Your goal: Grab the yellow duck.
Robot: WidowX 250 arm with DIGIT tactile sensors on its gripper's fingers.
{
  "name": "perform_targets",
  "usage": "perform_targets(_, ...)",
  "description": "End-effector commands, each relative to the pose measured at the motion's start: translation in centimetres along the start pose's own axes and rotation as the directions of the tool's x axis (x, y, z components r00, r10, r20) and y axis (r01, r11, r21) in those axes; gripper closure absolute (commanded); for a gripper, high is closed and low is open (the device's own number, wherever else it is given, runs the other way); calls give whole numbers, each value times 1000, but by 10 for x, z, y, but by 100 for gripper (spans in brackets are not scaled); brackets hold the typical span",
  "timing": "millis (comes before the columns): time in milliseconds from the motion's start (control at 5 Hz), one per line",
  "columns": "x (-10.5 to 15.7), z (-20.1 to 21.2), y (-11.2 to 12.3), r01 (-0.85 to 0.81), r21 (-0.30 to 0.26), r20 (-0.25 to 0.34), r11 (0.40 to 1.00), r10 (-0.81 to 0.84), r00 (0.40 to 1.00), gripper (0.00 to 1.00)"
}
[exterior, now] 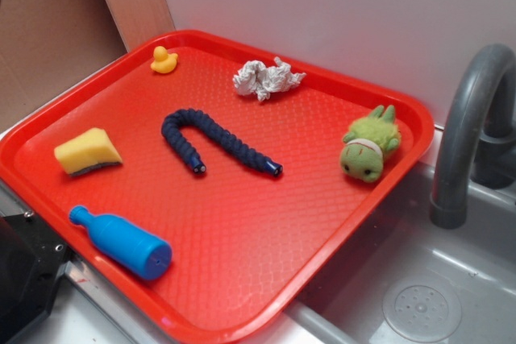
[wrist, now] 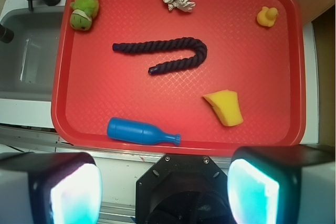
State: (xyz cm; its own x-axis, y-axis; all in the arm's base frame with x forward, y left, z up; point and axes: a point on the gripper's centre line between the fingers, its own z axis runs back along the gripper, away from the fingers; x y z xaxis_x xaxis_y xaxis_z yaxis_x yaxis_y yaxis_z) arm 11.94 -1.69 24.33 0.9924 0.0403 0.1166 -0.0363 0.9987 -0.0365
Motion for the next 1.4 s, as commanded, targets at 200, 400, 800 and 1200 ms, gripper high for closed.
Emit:
perform_targets(200,33,-27,10,-94,41,66,995,91,994,0)
perform_targets(400,67,-46,33,-195,76,147,978,182,972,0)
perform_targets(800,88,-68,108,-393,169,298,904,333,894,0)
perform_targets(1200,113,-100,158,-506,218,335,835,423,842,0)
